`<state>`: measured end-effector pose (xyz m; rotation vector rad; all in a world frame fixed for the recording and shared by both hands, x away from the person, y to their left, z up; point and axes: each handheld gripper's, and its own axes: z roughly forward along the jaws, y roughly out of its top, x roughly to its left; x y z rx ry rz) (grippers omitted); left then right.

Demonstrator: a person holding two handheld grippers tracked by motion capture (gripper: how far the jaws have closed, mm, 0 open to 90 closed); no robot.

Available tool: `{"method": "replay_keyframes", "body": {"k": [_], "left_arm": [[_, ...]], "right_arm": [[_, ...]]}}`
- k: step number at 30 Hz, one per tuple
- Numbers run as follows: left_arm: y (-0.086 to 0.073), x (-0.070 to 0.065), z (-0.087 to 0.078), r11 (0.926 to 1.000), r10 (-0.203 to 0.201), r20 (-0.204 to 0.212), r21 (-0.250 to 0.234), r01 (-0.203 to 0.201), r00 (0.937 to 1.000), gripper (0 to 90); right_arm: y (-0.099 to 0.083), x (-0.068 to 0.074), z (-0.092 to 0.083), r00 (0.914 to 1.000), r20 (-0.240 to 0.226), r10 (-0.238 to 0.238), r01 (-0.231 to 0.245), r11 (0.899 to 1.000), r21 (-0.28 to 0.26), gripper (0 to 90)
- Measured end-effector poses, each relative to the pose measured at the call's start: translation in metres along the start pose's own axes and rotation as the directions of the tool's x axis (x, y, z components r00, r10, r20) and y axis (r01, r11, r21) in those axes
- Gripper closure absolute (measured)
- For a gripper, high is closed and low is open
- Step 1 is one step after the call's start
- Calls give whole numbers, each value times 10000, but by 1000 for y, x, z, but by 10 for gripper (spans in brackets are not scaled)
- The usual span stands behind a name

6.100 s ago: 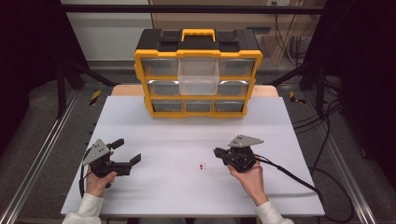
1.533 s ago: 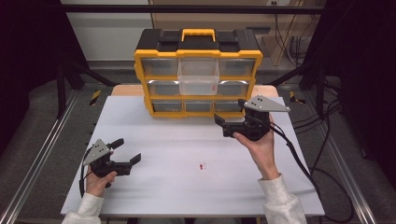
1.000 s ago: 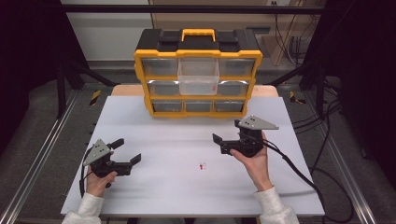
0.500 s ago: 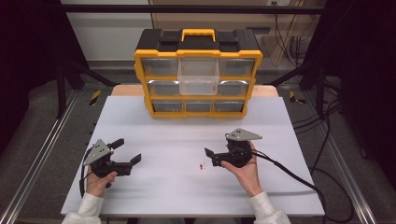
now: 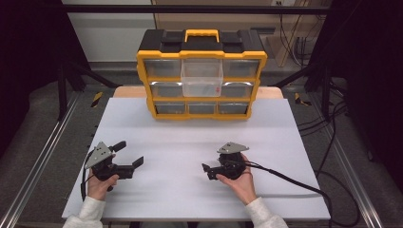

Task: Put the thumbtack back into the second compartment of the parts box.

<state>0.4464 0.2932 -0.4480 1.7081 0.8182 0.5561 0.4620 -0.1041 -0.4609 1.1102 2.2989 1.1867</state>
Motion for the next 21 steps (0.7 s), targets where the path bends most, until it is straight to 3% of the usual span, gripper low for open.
{"method": "replay_keyframes", "body": {"k": [5,14,21], "left_arm": [[0,0,0,10000,-2,9,6,2,10000,41],[0,0,0,10000,-10,-11,-17,10,10000,41],[0,0,0,10000,-3,-27,-9,3,10000,41]], "right_arm": [[-6,1,6,9998,28,-193,192,9991,376,227],[-13,3,15,9999,-144,-87,99,9960,884,469],[-13,3,17,9994,-341,-42,75,9951,987,602]]}}
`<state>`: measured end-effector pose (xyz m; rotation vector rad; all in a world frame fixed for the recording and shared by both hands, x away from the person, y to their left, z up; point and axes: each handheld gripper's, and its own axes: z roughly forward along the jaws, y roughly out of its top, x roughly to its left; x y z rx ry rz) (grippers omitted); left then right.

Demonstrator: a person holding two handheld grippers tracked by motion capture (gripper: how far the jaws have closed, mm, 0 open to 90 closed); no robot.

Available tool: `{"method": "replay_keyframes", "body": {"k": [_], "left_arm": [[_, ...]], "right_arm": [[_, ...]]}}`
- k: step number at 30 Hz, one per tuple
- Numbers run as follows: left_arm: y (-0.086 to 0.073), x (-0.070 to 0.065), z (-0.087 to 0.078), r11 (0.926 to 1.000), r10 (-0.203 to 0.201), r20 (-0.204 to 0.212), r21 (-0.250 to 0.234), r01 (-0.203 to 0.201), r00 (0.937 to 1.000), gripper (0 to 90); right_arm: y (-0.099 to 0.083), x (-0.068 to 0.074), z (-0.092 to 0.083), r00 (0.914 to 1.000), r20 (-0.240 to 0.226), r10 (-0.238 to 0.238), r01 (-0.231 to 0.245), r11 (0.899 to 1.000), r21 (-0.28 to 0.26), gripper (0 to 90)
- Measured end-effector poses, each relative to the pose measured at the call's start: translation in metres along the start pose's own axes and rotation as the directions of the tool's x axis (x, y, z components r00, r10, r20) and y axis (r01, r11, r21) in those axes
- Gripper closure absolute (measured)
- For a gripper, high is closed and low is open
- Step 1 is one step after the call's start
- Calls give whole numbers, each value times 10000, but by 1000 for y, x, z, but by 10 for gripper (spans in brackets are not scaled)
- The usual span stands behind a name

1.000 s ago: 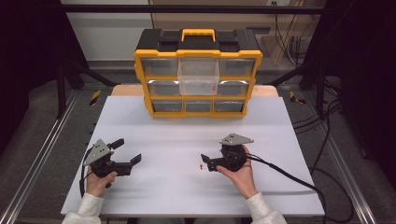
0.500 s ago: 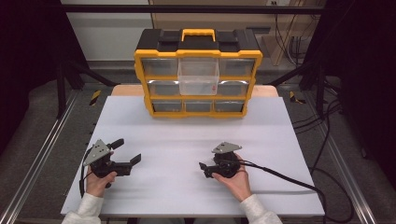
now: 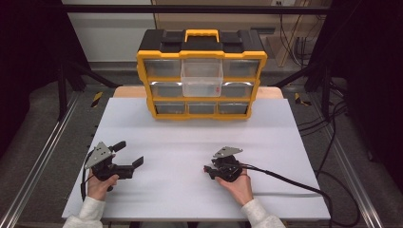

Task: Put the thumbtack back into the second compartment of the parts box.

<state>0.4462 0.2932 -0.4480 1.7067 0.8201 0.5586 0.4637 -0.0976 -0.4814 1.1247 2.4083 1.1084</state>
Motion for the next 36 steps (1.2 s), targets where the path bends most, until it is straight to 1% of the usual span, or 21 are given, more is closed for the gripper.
{"method": "replay_keyframes", "body": {"k": [4,8,11,13,15,18,19,27,31,36], "left_arm": [[0,0,0,10000,6,-3,-6,-6,10000,41],[0,0,0,10000,7,-10,-9,-7,10000,41],[0,-1,0,10000,-14,-4,-13,14,10000,41],[0,-1,0,10000,-15,-4,-17,15,10000,41],[0,0,0,10000,-21,-9,-21,21,10000,41],[0,-1,0,10000,-18,-8,-30,18,10000,42],[0,-1,0,10000,-16,-8,-28,16,10000,42],[0,-1,-1,10000,-18,-18,-39,18,10000,41],[0,0,-1,10000,-23,-19,-45,23,10000,42],[0,-1,-1,10000,-11,-13,-21,11,10000,41]], "right_arm": [[0,0,1,9999,-114,10,-9,10000,40,655],[-1,0,2,9999,-118,-36,38,9999,137,700],[-1,0,2,9999,-161,2,0,9999,154,762],[-1,0,2,9998,-179,-11,14,9999,168,778],[-1,0,2,9998,-181,31,-27,9998,220,817],[-1,-1,2,9998,-208,14,-9,9997,227,828],[0,-1,2,9997,-251,19,-13,9997,257,845],[1,-2,2,9994,-331,91,-81,9995,319,854],[3,-2,-1,9992,-382,99,-96,9999,91,855],[8,-3,-12,9992,-391,62,-74,9995,-302,855]]}}
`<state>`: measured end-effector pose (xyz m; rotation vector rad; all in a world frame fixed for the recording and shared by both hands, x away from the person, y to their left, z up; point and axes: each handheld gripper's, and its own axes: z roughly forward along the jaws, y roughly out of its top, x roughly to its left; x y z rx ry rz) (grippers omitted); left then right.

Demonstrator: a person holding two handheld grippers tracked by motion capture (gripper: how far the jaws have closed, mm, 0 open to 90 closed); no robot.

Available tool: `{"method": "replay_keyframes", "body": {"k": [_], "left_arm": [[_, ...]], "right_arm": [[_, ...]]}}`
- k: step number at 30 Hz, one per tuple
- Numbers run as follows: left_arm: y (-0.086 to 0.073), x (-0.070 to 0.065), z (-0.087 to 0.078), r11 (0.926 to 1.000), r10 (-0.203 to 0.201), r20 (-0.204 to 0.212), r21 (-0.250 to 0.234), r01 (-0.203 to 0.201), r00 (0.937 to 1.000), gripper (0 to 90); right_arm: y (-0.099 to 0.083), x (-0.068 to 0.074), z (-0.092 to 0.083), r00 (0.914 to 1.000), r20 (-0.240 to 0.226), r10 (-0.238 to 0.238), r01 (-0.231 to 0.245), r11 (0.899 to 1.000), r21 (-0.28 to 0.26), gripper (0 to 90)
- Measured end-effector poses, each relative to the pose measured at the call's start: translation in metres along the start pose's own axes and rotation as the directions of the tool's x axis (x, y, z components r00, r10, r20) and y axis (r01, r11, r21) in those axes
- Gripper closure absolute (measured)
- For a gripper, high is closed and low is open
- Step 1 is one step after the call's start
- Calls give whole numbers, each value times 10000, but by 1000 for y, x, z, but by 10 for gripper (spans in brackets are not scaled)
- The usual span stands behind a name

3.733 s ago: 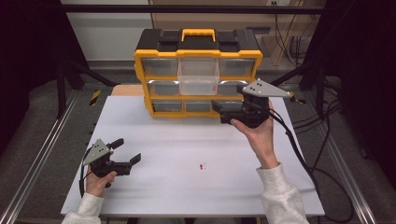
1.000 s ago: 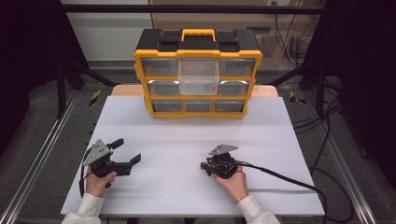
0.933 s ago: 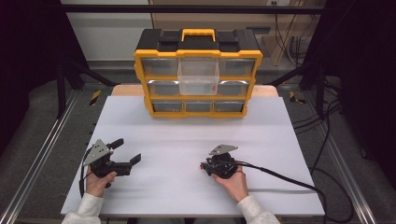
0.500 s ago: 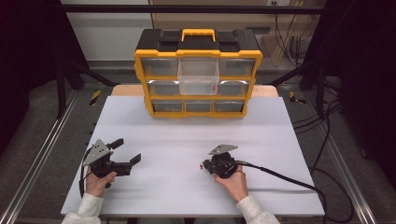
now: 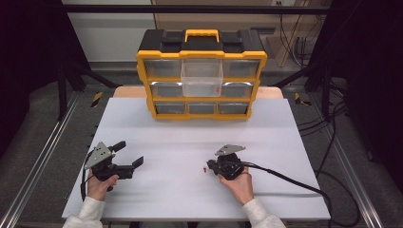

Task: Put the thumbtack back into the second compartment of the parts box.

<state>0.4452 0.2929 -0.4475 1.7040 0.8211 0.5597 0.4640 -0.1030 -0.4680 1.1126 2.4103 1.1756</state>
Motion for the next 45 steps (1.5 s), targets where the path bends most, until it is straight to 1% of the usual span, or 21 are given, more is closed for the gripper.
{"method": "replay_keyframes", "body": {"k": [6,11,13,17,20,24,28,35,38,45], "left_arm": [[0,0,0,10000,5,7,18,-5,10000,41],[0,0,1,10000,12,-1,34,-12,10000,41],[0,0,1,10000,19,-2,53,-19,10000,41],[0,0,1,10000,26,-14,54,-26,10000,41],[-1,0,1,10000,61,-15,78,-61,10000,41],[-1,0,1,10000,38,-1,80,-38,10000,41],[0,0,1,10000,37,-7,61,-37,10000,41],[-1,0,1,10000,35,-7,59,-35,10000,41],[0,0,1,10000,35,-12,56,-35,10000,41],[0,0,1,10000,41,-15,60,-41,10000,41]], "right_arm": [[8,-3,-14,9999,-40,-138,136,9986,-515,856],[15,-5,-27,9999,-101,-110,101,9961,-879,856],[17,-6,-33,9999,-54,-137,130,9948,-1006,856],[24,-10,-46,10000,-58,-57,48,9901,-1403,856],[31,-13,-58,10000,13,-21,23,9839,-1789,856],[38,-16,-72,9999,-55,86,-96,9754,-2203,856],[47,-16,-84,10000,-3,-100,96,9689,-2474,856],[70,-13,-101,9992,113,-375,391,9583,-2830,857],[82,-14,-110,9986,222,-473,518,9523,-3007,857],[107,-14,-130,9962,539,-679,817,9432,-3221,856]]}}
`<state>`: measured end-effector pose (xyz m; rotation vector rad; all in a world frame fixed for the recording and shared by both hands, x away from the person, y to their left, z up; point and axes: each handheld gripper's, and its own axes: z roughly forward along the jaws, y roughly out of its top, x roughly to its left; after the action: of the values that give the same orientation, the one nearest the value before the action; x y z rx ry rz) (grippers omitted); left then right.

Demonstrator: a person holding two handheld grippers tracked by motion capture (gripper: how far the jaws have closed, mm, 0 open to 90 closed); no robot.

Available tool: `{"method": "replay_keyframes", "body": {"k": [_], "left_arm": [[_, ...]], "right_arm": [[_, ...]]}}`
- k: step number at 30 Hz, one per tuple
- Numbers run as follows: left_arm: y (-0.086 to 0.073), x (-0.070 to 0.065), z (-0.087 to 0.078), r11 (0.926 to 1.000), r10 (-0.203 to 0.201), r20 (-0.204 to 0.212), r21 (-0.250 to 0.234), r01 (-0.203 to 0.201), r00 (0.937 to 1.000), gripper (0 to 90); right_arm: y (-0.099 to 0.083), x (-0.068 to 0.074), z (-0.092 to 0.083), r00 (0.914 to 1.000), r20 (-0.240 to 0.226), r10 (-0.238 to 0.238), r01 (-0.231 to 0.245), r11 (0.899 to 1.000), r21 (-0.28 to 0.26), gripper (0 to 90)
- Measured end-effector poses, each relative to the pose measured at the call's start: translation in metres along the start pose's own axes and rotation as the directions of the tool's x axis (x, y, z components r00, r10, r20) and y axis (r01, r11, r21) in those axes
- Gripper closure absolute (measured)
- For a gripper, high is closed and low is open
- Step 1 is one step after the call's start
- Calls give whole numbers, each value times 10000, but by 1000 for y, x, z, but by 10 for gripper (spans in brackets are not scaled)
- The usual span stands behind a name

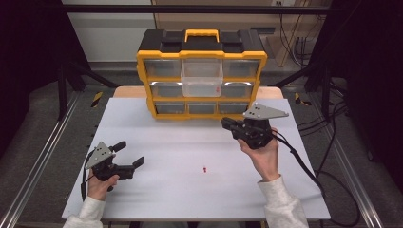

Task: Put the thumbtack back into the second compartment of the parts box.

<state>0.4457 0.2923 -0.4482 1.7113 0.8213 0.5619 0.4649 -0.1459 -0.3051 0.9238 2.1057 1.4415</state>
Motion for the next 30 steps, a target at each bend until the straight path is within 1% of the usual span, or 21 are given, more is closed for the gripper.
{"method": "replay_keyframes", "body": {"k": [3,6,12,16,24,30], "left_arm": [[0,0,0,10000,-5,0,23,5,10000,41],[0,0,0,10000,7,-6,14,-7,10000,41],[0,0,0,10000,-12,-7,-20,12,10000,41],[0,0,0,10000,-7,-5,-6,7,10000,41],[0,1,0,10000,-29,-17,-18,29,10000,41],[0,1,0,10000,-36,-22,-8,36,10000,41]], "right_arm": [[12,-2,-3,10000,57,28,-27,9999,-139,857],[26,-3,-5,9998,170,-61,65,9997,-242,857],[53,-6,-6,9989,407,-229,242,9992,-316,857],[68,-8,-5,9980,548,-303,321,9990,-316,857],[90,-12,-1,9959,802,-422,452,9983,-362,856],[104,-17,10,9945,940,-460,493,9982,-331,856]]}}
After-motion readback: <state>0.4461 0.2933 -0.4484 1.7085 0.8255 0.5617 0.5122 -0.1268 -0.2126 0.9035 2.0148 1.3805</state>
